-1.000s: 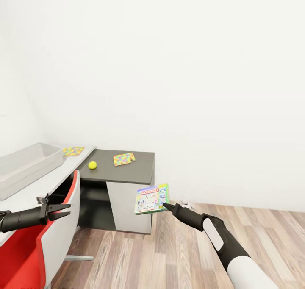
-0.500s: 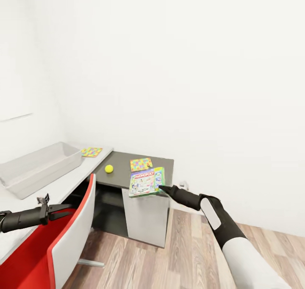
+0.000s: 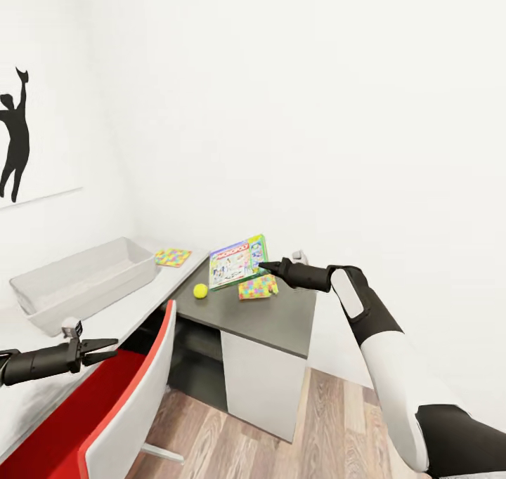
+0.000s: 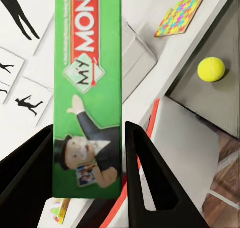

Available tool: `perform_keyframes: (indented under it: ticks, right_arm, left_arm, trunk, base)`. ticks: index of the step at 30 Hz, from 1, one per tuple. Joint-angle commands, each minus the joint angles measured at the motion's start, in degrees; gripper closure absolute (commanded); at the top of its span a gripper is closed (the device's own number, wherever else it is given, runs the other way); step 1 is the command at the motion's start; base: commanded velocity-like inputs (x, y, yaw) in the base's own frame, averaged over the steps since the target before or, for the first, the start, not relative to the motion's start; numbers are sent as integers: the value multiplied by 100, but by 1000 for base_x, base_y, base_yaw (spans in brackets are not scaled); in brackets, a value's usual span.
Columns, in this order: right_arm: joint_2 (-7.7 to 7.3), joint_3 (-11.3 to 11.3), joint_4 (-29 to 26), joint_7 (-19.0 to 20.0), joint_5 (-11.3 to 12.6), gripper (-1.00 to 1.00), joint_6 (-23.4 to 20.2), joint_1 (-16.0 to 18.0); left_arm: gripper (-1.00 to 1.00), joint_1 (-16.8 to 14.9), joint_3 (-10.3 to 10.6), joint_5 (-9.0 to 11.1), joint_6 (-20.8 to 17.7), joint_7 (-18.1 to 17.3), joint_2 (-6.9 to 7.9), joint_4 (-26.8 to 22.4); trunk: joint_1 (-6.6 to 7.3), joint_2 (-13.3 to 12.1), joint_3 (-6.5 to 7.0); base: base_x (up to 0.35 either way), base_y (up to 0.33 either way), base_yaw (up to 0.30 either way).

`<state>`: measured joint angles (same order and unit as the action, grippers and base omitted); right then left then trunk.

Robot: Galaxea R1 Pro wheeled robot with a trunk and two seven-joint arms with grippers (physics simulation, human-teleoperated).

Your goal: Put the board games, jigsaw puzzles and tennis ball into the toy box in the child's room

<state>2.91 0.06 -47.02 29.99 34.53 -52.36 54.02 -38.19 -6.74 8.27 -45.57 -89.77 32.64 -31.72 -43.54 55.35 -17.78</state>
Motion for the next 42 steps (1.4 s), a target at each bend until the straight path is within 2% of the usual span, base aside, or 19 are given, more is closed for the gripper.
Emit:
perform_keyframes:
  ticks: [1, 14, 23, 30, 42]
  right_arm:
    - [0, -5, -1, 15, 32, 100, -32, 10]
    - [3, 5, 2, -18, -10, 100, -29, 21]
    - [66, 18, 0, -336, -15, 100, -29, 21]
    - [192, 30, 0, -581, -31, 100, -29, 21]
    - [203, 35, 0, -624, -34, 100, -35, 21]
  left_arm:
    - [-100, -4, 0, -5, -62, -23, 2, -1]
    - [-100, -4, -3, -9, -58, -23, 7, -1]
    - [-100, -4, -7, -10, -60, -23, 14, -1]
    - [-100, -4, -12, -10, -60, -23, 15, -1]
    - [-100, -4, -12, -10, -57, -23, 14, -1]
  trunk:
    - [-4, 5, -7]
    - [-4, 5, -2]
    - [-4, 5, 5]
    - [-4, 5, 5]
    - [-4, 5, 5]
  base:
    - [258, -163, 58]
    - [147, -206, 44]
    - [158, -112, 259]
    - [204, -11, 280]
    - [288, 32, 282]
